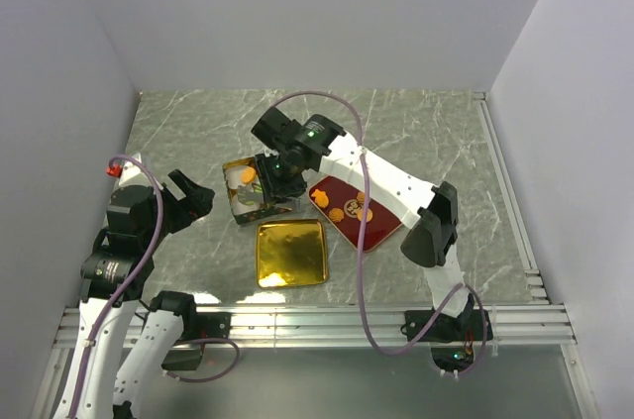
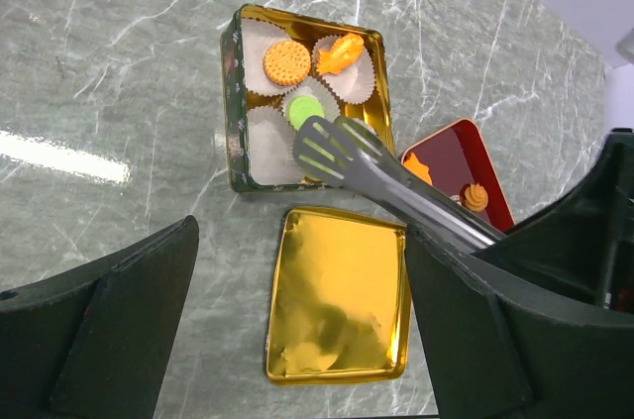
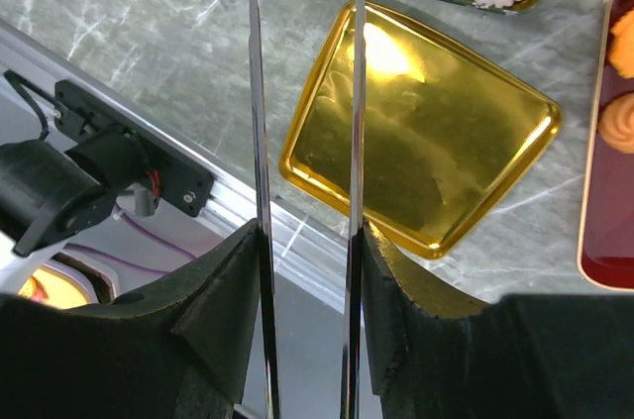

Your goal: Pack the cookies

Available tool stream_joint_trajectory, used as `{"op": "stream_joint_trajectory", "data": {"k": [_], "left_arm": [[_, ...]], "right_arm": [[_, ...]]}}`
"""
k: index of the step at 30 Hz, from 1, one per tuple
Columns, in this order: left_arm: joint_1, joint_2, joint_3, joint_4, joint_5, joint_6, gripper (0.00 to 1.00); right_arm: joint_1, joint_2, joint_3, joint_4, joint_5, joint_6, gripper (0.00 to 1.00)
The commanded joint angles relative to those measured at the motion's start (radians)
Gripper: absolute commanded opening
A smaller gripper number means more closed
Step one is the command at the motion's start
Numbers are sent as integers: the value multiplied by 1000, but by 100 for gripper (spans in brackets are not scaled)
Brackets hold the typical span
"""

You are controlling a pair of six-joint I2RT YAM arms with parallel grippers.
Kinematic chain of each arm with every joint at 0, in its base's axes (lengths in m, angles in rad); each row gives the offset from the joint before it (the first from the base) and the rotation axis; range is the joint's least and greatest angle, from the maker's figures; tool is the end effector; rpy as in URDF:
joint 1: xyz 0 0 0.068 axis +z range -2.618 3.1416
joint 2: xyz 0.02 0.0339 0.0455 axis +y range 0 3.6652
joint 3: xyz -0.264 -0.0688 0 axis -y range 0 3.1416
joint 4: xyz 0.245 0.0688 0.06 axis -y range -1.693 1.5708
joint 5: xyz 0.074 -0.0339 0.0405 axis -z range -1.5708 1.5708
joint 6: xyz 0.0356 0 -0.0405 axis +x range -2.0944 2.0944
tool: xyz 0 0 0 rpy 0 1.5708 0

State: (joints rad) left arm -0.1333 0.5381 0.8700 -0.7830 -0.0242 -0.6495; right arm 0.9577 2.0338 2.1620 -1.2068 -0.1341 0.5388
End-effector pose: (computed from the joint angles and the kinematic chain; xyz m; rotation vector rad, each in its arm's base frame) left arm 0.1032 -0.0130 0.3376 -0.5393 1.9817 -0.4681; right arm 0.2406 0.3502 0.3442 -0.6296 2.7342 0.6175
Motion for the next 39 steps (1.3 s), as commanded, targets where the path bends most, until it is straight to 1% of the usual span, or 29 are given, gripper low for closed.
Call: {"op": "stream_joint_trajectory", "data": {"k": [1, 9, 22, 35, 39], "left_arm": [[4, -12, -2, 36, 0, -1, 91], [4, -17, -2, 36, 0, -1, 91], [4, -15, -2, 36, 1, -1, 91], [4, -13, -2, 36, 3, 1, 91], [4, -10, -2, 37, 4, 1, 91]], "right_arm": [[9, 0, 44, 55, -24, 10, 47], [18, 35, 13, 82, -33, 15, 47], [13, 111, 41, 85, -4, 7, 48], [0, 137, 96, 75, 21, 12, 55], [-7, 138, 110, 67, 27, 10, 56]]}}
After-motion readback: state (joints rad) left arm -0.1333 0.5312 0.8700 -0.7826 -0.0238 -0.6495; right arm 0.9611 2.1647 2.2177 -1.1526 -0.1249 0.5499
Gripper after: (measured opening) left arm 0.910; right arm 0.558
